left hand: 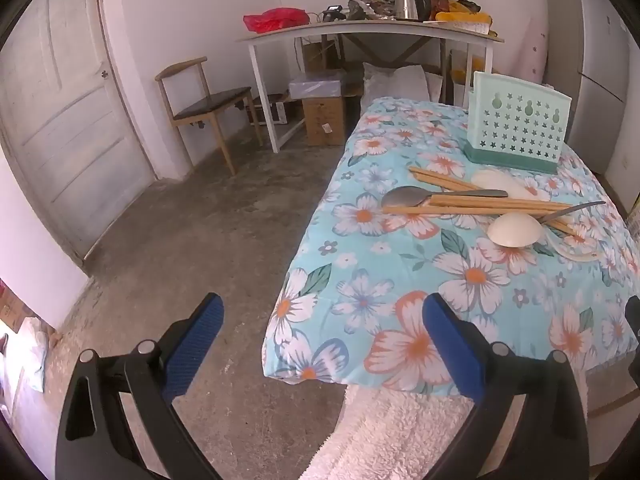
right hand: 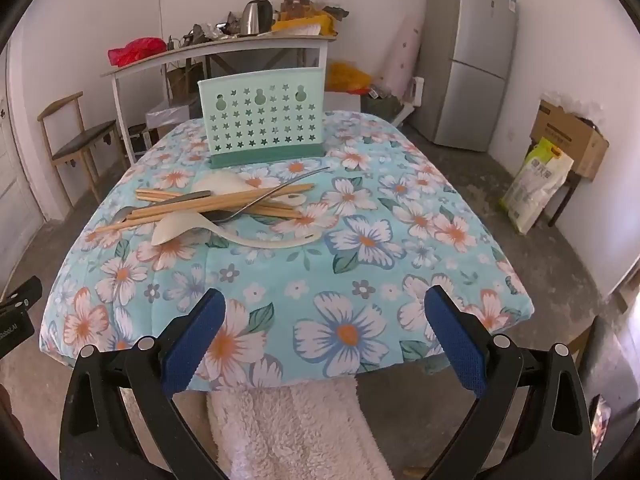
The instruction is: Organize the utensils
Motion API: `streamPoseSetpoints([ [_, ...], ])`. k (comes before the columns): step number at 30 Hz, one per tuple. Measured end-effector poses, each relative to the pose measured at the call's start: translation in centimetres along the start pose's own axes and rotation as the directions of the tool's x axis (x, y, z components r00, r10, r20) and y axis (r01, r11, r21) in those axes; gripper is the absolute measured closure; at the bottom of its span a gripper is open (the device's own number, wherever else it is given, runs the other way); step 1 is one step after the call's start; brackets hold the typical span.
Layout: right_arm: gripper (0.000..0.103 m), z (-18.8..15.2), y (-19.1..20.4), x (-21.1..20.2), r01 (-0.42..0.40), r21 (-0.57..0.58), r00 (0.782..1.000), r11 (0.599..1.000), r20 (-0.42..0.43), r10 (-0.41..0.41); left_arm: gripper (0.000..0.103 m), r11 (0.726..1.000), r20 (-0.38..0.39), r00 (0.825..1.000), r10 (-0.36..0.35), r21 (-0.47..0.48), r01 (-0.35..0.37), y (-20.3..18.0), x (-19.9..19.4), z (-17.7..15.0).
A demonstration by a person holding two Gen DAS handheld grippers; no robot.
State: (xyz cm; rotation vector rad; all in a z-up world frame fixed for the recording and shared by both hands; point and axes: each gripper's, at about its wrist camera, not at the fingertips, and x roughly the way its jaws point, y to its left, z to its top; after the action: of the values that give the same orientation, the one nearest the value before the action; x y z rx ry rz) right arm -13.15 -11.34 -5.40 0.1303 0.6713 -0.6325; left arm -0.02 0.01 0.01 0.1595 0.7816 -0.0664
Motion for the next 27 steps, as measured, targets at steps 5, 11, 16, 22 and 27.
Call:
streamPoseSetpoints([
  [5, 0.008, -0.1, 0.0, 0.1, -0.002, 0.003, 1.000, 1.000, 0.003, 0.002, 0.006, 1.000, -0.001, 1.000, -0.004, -0.002, 0.004, 0.0, 0.0, 0.0],
  [11, 0.008, -0.3, 0.2, 0.5, 0.000, 0.002, 1.000, 1.000, 0.004, 0.000, 0.006, 1.000, 0.003, 1.000, -0.007, -0.005, 0.007, 0.1, 0.0, 0.1],
  [16, 0.008, 0.2, 0.1, 0.5, 0.003, 0.001, 1.000, 1.000, 0.004, -0.003, 0.006, 1.000, 0.002, 1.000, -0.006, -0.008, 0.006, 0.4, -0.1, 0.3],
  [22, 0.008, 0.3, -0.4, -0.2, 0.002, 0.005, 1.000, 1.000, 0.012, -0.002, 0.006, 1.000, 0.006, 1.000, -0.004, -0.007, 0.004, 0.3, -0.1, 0.2],
  [27, 0.008, 0.4, -0.4, -0.3, 0.003, 0.004, 1.000, 1.000, 0.012, -0.003, 0.006, 1.000, 0.006, 1.000, -0.004, -0.007, 0.004, 0.3, -0.1, 0.2],
])
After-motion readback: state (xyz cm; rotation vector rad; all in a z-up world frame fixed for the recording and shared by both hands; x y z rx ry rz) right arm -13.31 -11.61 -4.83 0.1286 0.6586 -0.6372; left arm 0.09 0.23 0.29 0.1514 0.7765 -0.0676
